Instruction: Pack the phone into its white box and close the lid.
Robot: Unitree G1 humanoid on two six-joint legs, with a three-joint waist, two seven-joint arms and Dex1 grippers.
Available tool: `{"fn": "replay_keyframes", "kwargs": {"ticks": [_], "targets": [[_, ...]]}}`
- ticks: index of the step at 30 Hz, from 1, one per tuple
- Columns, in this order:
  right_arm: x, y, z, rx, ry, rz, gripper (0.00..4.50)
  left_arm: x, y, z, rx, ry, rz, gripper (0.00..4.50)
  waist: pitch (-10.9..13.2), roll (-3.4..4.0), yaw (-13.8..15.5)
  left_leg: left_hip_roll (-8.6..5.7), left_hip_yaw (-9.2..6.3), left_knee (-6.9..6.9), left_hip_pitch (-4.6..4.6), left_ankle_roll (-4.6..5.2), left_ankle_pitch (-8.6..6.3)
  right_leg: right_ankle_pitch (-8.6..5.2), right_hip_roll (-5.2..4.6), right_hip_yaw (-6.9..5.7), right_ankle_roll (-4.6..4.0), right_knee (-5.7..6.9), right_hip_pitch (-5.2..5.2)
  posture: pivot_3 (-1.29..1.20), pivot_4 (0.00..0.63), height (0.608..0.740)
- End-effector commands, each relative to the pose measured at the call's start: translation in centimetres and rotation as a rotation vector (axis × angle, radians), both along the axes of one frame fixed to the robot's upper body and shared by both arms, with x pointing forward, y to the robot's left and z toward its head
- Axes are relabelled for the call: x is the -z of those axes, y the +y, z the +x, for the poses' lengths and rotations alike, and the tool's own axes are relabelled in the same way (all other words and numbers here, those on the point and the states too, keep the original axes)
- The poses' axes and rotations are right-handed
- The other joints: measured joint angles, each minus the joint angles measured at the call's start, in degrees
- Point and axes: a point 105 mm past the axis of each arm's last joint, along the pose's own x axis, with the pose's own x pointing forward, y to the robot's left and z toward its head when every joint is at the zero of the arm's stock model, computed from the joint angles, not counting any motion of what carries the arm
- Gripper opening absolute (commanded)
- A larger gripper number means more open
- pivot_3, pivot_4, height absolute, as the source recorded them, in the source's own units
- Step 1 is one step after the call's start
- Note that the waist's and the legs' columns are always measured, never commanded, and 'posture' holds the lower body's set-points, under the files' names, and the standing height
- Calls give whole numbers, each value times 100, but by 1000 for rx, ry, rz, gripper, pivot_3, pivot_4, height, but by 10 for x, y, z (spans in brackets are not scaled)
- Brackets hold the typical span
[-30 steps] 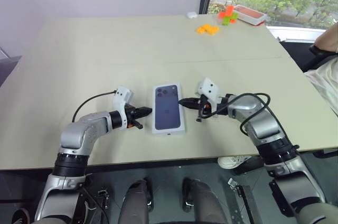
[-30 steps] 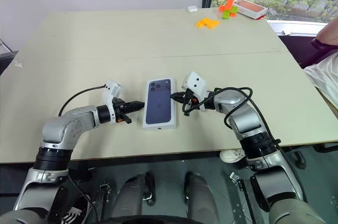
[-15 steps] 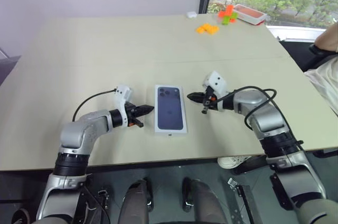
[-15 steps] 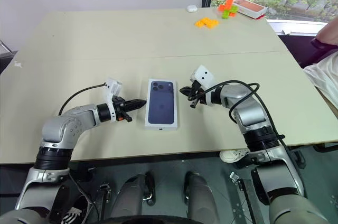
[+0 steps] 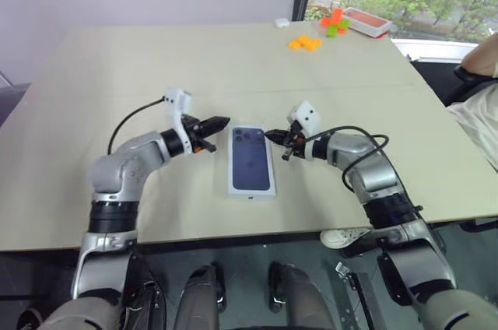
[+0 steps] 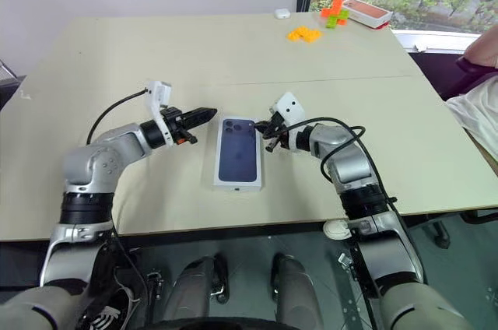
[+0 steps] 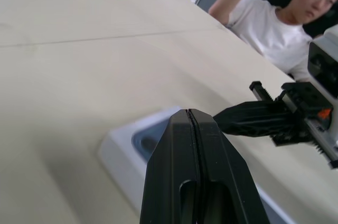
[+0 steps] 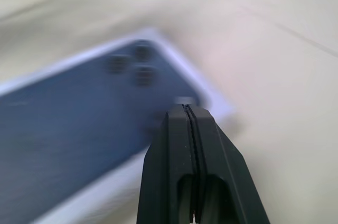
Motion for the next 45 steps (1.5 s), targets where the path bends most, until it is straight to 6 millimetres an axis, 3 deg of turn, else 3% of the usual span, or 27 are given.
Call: {"fn": "replay_keyframes", "kwargs": {"ticks": [1,4,7,11,15,19,22,24,26,28,31,35,39,45], "targets": [[-14,6,12,34,-69,-2,22,1,-14,11,18,-41,47,0,0,0,-3,2,-1,-1,-1,0,0,0,4,-2,0,1,-2,0,150,740],[1,18,6,-22,-42,-39,22,26,-22,12,45,-45,192,0,0,1,-15,4,-3,-1,0,1,2,0,10,-2,0,11,-4,0,150,740],[14,26,-9,-98,31,-23,22,35,-21,5,76,-6,210,0,0,1,-18,5,-3,-1,1,3,3,-4,10,-1,8,15,-4,0,150,740],[28,19,-25,-145,71,-59,22,48,-8,-4,82,42,250,0,-2,3,-20,5,-6,6,5,2,2,-8,7,-1,12,16,4,0,150,740],[29,11,-43,-213,124,-68,22,53,-4,-28,171,111,239,0,-3,4,-16,6,-14,6,28,0,-1,-16,1,-1,19,11,25,0,150,740],[24,9,-73,-353,222,-35,22,53,-10,-64,328,114,241,0,-8,11,-8,13,-17,-20,46,0,-2,-4,0,-2,2,-25,46,0,150,740],[19,10,-90,-436,270,-21,22,47,-12,-75,369,99,223,0,-12,17,5,16,-12,-81,41,0,-2,8,6,-6,-9,-102,51,0,150,740],[8,11,-90,-447,265,28,22,39,-8,-69,328,47,217,0,-11,17,-1,11,-10,-73,42,0,-2,10,7,-6,-7,-100,47,0,150,740],[-17,7,-72,-377,201,125,22,20,9,-50,200,-18,179,0,-9,16,-20,9,-12,-69,37,0,-2,10,8,-10,-6,-99,39,0,150,740],[-29,1,-60,-324,143,160,0,10,22,-43,143,-49,159,547,-7,15,-20,7,-14,-64,28,0,-2,15,9,-14,-2,-97,20,0,150,740],[-34,-15,-52,-271,87,145,1351,-6,50,-37,35,-150,154,1913,-8,16,2,5,-14,-61,37,0,-2,17,4,-17,0,-86,20,0,150,740],[-29,-35,-46,-226,23,53,3403,-6,77,-41,8,-153,198,3875,-8,16,16,1,-9,-65,27,0,-2,10,-2,-17,7,-83,11,0,150,740],[-27,-58,-45,-203,-32,-8,3403,3,98,-53,8,-148,260,3875,-7,16,15,-4,9,-57,-9,2,-2,9,-8,-16,11,-75,-22,0,150,740],[-18,-83,-60,-228,-18,-59,3403,19,119,-75,4,-103,321,3875,-7,16,13,-2,3,-55,-6,0,-2,6,-9,-16,14,-71,-25,0,150,740]]}}
